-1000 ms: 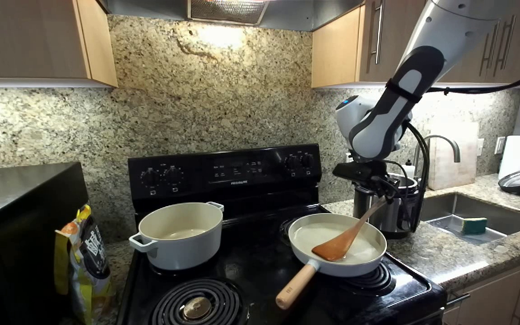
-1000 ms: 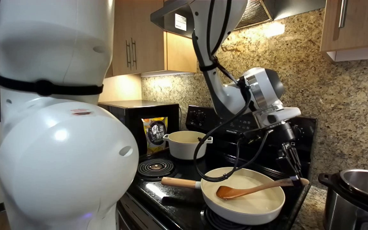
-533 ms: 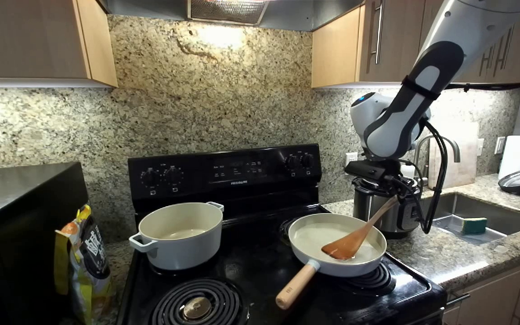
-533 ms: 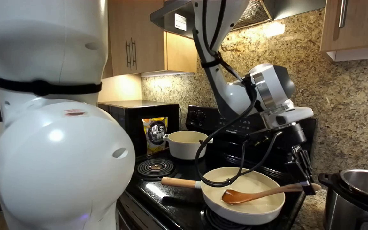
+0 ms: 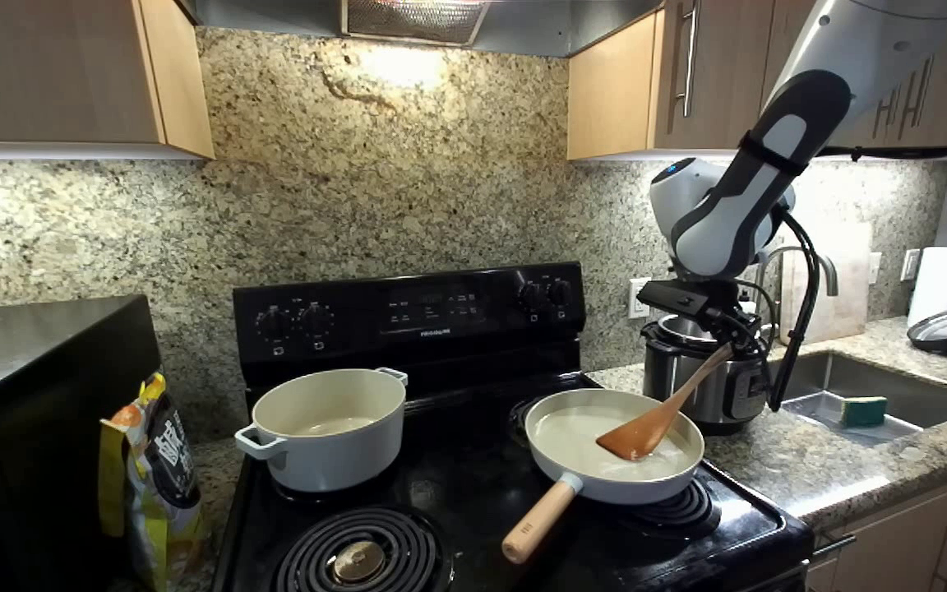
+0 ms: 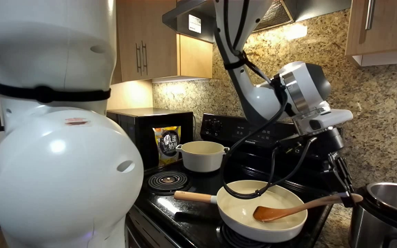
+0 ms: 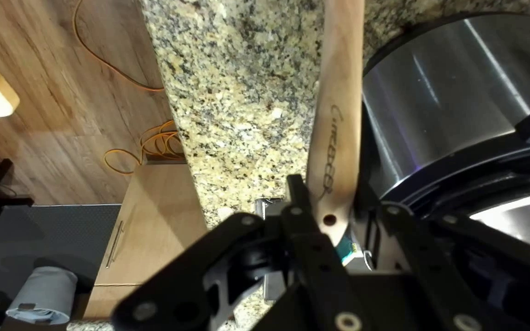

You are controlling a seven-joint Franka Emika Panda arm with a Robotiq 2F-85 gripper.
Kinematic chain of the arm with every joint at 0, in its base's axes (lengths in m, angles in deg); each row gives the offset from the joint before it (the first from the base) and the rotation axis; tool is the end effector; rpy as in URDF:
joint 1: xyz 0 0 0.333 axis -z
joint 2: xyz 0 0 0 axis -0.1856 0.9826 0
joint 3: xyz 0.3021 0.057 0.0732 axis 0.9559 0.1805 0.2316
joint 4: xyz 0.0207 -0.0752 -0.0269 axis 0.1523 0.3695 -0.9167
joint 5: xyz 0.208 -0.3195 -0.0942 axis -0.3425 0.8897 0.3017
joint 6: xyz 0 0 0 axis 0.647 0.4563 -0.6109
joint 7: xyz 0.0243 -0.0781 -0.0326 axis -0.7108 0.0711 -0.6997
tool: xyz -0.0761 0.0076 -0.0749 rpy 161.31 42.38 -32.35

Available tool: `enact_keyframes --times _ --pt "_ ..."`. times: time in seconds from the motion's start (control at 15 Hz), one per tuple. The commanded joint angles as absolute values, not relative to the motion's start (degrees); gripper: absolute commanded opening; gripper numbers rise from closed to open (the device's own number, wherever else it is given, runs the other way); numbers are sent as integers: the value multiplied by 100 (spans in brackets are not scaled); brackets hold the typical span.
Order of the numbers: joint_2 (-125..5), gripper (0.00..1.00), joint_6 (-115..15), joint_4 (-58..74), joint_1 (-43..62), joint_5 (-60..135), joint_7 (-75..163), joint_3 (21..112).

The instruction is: Pick up the cooking stick and stir in the pan

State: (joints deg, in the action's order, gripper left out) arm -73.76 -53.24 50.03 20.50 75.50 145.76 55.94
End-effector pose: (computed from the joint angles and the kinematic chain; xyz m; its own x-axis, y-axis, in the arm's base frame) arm 0.4622 -0.2138 0.3139 -0.1484 -0.8683 0.4734 -0.9867 0.1624 -0.0115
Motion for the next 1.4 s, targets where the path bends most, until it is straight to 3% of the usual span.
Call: enact_keyframes --times 0.0,1.33 --pt "-7350 10 -5308 4815 2076 7560 14818 5664" --pt "-7194 10 -5117 4522 1660 7413 14733 6152"
